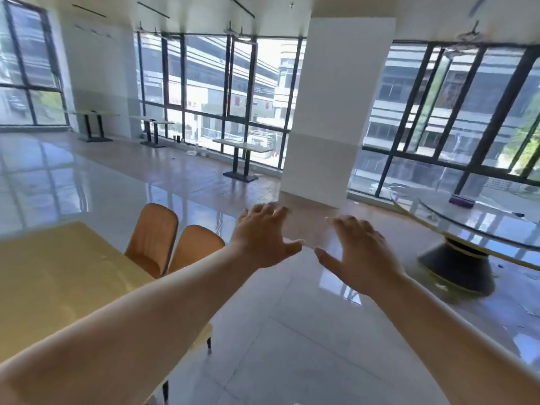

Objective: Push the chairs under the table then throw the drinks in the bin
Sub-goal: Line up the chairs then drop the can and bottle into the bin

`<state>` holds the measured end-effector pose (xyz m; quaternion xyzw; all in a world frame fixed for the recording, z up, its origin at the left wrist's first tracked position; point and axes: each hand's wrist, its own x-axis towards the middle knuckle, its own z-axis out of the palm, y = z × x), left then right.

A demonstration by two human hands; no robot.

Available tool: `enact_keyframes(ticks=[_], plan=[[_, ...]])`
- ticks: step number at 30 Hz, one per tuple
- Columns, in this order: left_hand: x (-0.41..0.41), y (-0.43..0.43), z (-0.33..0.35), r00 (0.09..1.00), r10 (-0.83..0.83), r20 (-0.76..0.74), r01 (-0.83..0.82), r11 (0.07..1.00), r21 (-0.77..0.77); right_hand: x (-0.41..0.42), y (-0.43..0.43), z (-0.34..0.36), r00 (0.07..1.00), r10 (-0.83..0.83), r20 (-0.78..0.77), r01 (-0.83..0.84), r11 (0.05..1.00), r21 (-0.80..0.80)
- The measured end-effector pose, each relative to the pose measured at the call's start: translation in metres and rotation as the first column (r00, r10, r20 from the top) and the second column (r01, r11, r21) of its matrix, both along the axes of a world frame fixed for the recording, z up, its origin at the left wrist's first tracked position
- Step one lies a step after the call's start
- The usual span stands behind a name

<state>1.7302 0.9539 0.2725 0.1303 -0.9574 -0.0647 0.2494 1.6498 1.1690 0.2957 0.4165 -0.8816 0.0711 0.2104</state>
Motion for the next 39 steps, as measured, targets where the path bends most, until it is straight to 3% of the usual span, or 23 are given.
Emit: enact_keyframes(ticks=[6,13,19,23,28,32,39], plan=[[0.024,-0.082,-0.024,0.933,0.356,0.051,-0.358,0.933,0.044,-0.062,-0.114,-0.021,0.945,0.321,0.069,-0.315,0.945,-0.087],[0.139,-0.129,-0.036,0.610,0.775,0.167,-0.787,0.617,0.010,-0.042,-0.248,-0.048,0.724,0.674,0.149,-0.667,0.738,-0.098],[0.250,-0.122,-0.095,0.371,0.889,0.269,-0.922,0.387,-0.008,0.063,-0.315,-0.116,0.477,0.836,0.271,-0.851,0.516,-0.095],[0.315,-0.126,-0.169,0.255,0.905,0.341,-0.966,0.253,0.052,0.135,-0.341,-0.187,0.391,0.830,0.396,-0.893,0.447,-0.054],[0.363,-0.146,-0.297,0.220,0.820,0.529,-0.975,0.198,0.099,0.195,-0.365,-0.296,0.396,0.733,0.554,-0.890,0.454,0.035],[0.376,-0.166,-0.410,0.271,0.705,0.655,-0.962,0.221,0.160,0.224,-0.384,-0.377,0.424,0.644,0.637,-0.873,0.479,0.097],[0.357,-0.205,-0.548,0.343,0.727,0.595,-0.939,0.247,0.239,0.265,-0.443,-0.456,0.411,0.676,0.612,-0.866,0.500,0.030]])
